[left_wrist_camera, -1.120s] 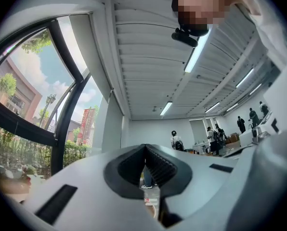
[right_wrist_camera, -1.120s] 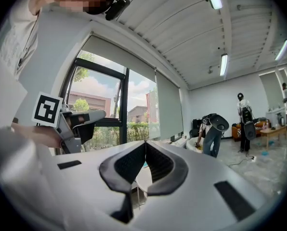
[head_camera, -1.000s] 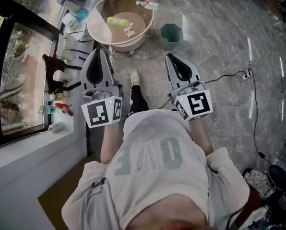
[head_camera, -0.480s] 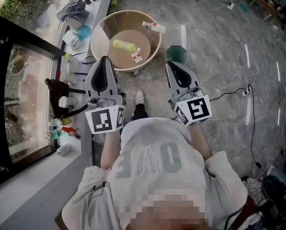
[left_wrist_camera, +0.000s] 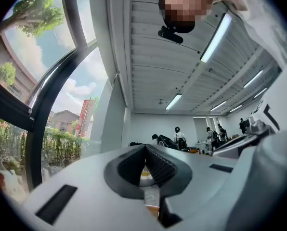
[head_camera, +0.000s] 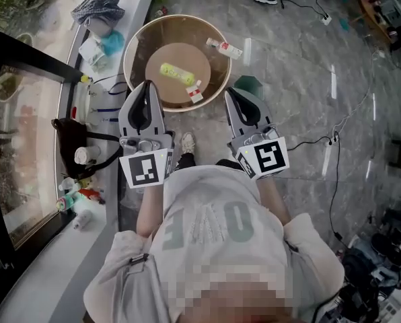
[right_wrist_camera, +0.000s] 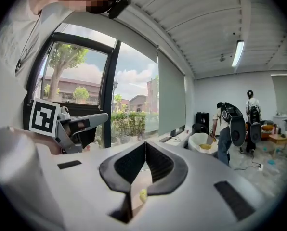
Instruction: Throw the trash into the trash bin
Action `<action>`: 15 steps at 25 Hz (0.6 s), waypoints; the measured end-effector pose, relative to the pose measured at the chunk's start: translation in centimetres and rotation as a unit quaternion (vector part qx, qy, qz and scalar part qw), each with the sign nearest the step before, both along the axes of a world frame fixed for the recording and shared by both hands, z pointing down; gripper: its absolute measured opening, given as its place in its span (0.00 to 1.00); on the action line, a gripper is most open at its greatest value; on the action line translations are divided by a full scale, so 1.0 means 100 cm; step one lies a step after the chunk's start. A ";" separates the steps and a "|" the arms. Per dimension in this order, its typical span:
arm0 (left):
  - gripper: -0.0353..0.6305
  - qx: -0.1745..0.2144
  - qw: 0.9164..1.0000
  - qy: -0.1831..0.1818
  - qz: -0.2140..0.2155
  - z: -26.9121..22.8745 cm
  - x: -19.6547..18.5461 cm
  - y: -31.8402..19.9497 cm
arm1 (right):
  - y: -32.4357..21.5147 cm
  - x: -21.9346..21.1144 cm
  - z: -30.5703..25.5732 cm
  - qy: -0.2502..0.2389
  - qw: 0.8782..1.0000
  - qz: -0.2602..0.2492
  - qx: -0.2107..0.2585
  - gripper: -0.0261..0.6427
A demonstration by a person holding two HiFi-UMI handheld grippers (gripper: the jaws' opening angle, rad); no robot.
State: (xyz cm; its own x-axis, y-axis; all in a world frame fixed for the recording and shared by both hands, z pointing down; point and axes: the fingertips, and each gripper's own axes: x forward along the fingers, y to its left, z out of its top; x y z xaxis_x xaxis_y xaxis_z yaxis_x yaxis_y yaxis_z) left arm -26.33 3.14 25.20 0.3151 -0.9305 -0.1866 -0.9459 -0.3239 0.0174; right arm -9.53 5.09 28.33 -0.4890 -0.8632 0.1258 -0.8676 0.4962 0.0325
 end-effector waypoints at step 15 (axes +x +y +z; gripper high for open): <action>0.07 0.000 0.998 -0.036 -0.049 -0.011 0.024 -0.063 | -0.079 0.039 0.008 -0.053 0.998 -0.036 -0.006 0.06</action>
